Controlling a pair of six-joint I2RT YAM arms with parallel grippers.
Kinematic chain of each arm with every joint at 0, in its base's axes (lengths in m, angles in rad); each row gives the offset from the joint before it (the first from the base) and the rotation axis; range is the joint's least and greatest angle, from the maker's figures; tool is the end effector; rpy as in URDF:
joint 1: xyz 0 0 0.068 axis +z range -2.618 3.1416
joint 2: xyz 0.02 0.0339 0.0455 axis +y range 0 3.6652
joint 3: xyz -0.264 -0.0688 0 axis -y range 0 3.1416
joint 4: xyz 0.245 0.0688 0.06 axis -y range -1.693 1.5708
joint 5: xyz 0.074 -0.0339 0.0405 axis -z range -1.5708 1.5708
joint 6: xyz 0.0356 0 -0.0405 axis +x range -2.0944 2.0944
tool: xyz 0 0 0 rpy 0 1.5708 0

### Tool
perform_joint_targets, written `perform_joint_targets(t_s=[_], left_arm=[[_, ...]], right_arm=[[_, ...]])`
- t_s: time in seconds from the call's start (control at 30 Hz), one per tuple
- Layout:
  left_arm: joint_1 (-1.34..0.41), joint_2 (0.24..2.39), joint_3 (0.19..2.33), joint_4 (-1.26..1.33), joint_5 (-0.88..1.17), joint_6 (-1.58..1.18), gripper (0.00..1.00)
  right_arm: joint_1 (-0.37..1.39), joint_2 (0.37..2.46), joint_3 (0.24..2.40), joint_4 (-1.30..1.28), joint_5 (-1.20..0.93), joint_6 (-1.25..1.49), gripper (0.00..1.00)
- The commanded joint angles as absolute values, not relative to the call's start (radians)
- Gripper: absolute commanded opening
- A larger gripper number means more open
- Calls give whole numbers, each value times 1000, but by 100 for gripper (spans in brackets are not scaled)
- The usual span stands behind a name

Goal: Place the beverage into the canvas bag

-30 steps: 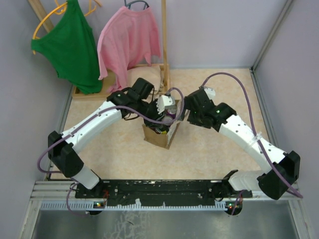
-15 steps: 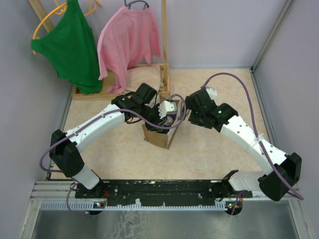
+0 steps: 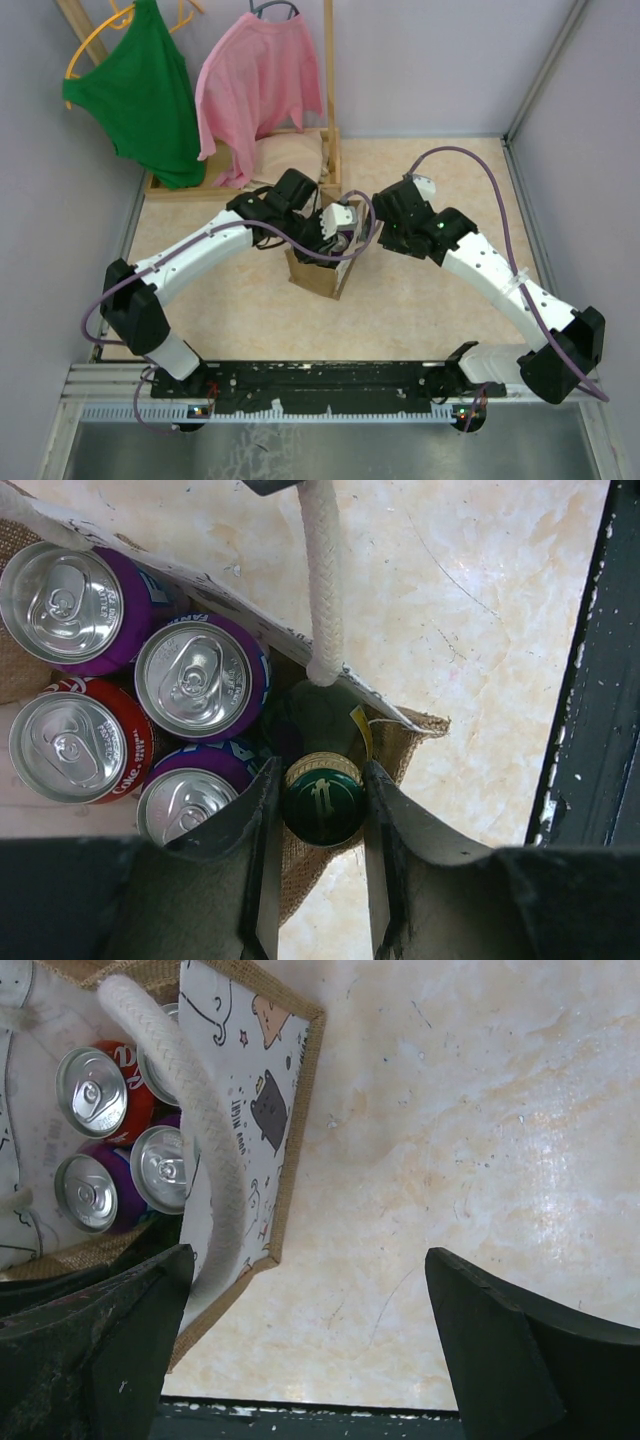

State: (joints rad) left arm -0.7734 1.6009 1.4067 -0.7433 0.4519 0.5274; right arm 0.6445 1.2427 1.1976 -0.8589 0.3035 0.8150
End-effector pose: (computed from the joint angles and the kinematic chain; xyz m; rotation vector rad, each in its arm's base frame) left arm 0.2343 -0.2505 0.3035 1.6566 1.8676 -0.6680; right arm 0.2056 0.1412 0.3275 0.3359 2.4157 0.2847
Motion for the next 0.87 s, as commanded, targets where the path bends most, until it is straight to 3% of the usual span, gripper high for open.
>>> perform_joint_targets(t_s=[0.0,0.1,0.2,0.23,0.43,0.83], left_arm=[[-790,1602,1460,-831,481,466,46],[-790,1591,1523,-824,476,449,77],[-790,1574,1580,-796,464,414,97],[-789,1567,1593,-789,465,404,99],[-788,1526,1644,-768,476,374,100],[-788,1423,1531,-631,401,302,100]], right_arm=[[636,1215,1206,-842,319,825,99],[635,1215,1207,-839,319,825,99],[635,1214,1207,-830,315,825,99],[635,1213,1206,-824,313,825,99],[635,1171,1183,-777,323,825,99],[634,1101,1126,-695,332,817,99]])
